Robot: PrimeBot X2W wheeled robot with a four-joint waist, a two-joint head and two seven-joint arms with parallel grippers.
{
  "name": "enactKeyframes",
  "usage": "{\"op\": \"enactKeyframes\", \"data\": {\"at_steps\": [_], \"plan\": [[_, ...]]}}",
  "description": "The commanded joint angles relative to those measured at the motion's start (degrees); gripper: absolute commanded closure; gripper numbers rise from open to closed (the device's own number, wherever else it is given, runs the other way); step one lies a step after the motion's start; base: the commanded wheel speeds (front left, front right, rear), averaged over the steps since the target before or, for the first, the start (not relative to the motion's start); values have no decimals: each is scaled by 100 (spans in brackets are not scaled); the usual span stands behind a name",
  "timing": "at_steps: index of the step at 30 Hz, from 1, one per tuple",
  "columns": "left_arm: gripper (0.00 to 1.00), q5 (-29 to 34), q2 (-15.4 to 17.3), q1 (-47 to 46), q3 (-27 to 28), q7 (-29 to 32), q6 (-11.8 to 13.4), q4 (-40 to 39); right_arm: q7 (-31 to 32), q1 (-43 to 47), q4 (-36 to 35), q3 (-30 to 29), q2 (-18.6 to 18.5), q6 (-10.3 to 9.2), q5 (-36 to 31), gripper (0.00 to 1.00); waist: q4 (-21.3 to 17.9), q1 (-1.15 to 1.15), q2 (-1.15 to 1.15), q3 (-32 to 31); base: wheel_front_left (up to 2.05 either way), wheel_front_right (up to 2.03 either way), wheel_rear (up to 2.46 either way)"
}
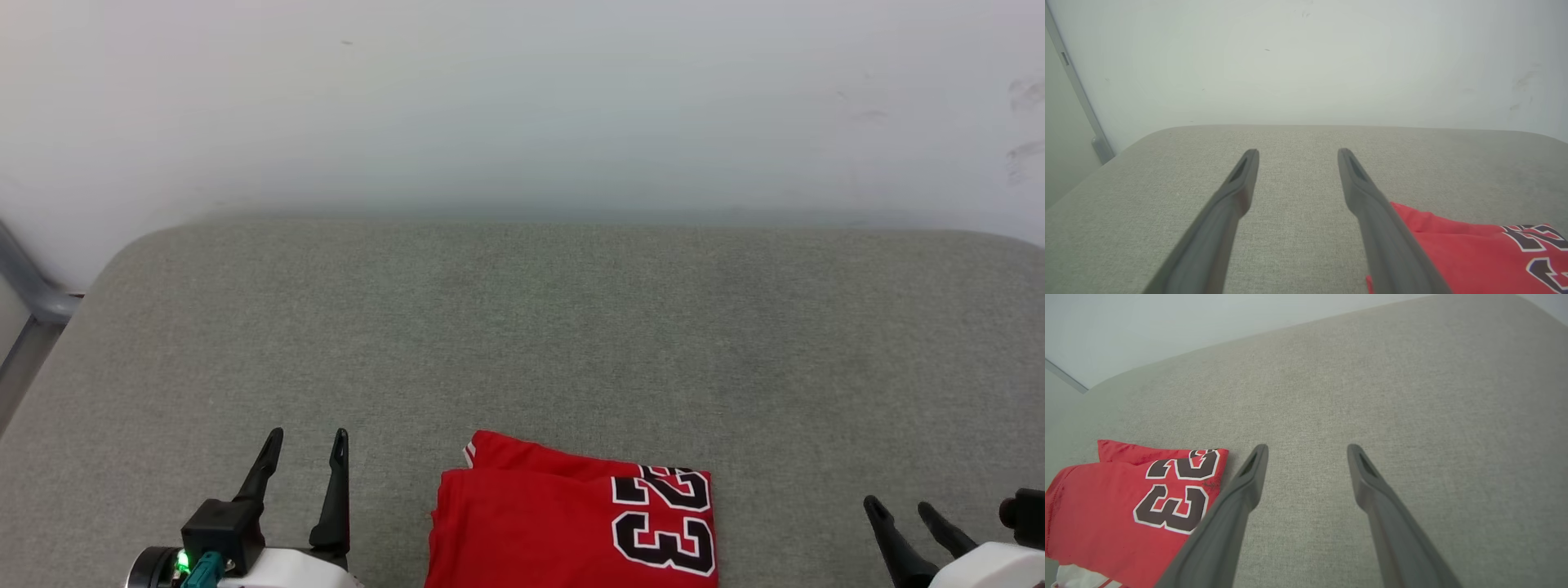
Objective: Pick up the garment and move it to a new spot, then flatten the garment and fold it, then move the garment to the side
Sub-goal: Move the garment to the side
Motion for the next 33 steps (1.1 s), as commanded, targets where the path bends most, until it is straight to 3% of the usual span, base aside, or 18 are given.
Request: {"op": "enactKeyframes", "data": {"at_steps": [1, 8, 17, 26, 28, 33], "plan": [[0, 40, -17, -87, -11, -22, -33, -39, 115, 2, 44, 7, -55, -2, 142, 0, 89, 0, 0, 73, 0, 0, 0], [0, 109, -98, -328, -89, -18, -138, -121, 986, -119, 331, 608, -409, -2, 930, 0, 457, 0, 0, 386, 0, 0, 0], [0, 187, -260, -715, -87, -18, -296, -126, 1330, -697, 813, 1505, -400, -2, 1656, 0, 805, 0, 0, 871, 0, 0, 0], [0, 286, -363, -838, 40, -19, -394, -23, 1841, -942, 1679, 1951, -284, -7, 2125, 0, 939, 0, 0, 996, 0, 0, 0], [0, 310, -391, -865, 69, -19, -408, -16, 1870, -1000, 1715, 2018, -317, -7, 2170, 100, 948, 0, 0, 999, 0, 0, 0], [0, 374, -440, -743, 134, -19, -439, 37, 1704, -1186, 1571, 2146, -497, -6, 2085, 100, 888, 0, 0, 853, 0, 0, 0]]}}
